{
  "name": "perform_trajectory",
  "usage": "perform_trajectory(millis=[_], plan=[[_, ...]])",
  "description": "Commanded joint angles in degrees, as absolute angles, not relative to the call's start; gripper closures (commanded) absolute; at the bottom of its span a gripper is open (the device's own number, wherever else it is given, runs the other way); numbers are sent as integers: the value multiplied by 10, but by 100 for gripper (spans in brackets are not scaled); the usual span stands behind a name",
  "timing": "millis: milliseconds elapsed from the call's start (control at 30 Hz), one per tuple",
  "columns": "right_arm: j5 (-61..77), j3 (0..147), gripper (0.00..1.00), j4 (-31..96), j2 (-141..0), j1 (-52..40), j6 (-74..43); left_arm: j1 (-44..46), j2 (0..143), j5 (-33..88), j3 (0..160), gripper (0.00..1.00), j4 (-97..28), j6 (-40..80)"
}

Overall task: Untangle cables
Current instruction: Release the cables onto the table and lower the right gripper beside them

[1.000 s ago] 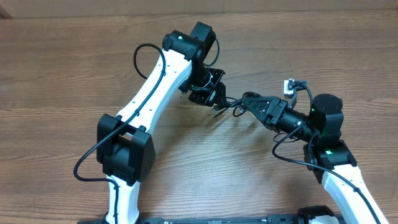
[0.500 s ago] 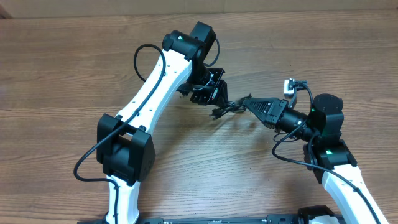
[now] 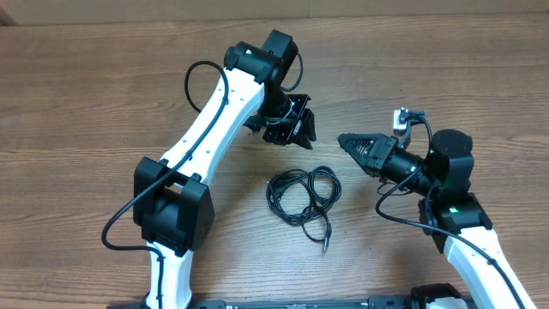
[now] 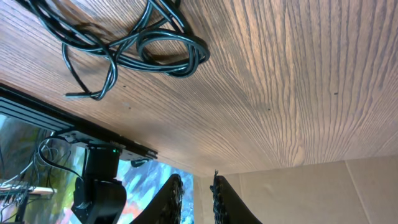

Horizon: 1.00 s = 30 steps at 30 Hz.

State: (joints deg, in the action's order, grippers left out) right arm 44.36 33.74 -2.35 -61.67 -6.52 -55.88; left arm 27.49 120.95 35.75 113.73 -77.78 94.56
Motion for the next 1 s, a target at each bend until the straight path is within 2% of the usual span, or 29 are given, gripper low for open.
perform_trajectory(millis=[0, 33, 100, 233, 367, 433, 500, 667, 800, 967], plan=[[423, 348, 60, -7, -615, -67, -548, 273, 1211, 311, 1152, 81, -778, 940], [420, 348, 52, 5, -615, -67, -539, 273, 1211, 291, 1152, 84, -778, 920], [421, 348, 47, 27, -615, -67, -525, 273, 1211, 257, 1152, 89, -778, 871], [422, 348, 46, 82, -615, -68, -499, 273, 1211, 192, 1152, 93, -778, 737], [421, 348, 46, 143, -615, -68, -424, 274, 1211, 127, 1152, 95, -778, 574], [421, 348, 46, 174, -615, -68, -378, 274, 1211, 109, 1152, 87, -778, 499], [421, 348, 46, 207, -615, -68, -327, 274, 1211, 99, 1152, 86, -778, 424], [420, 344, 44, 270, -616, -68, -242, 274, 1211, 99, 1152, 70, -776, 262], [421, 342, 43, 313, -620, -68, -182, 274, 1211, 98, 1152, 54, -775, 197], [420, 342, 43, 364, -646, -68, -102, 274, 1211, 84, 1152, 39, -774, 193]])
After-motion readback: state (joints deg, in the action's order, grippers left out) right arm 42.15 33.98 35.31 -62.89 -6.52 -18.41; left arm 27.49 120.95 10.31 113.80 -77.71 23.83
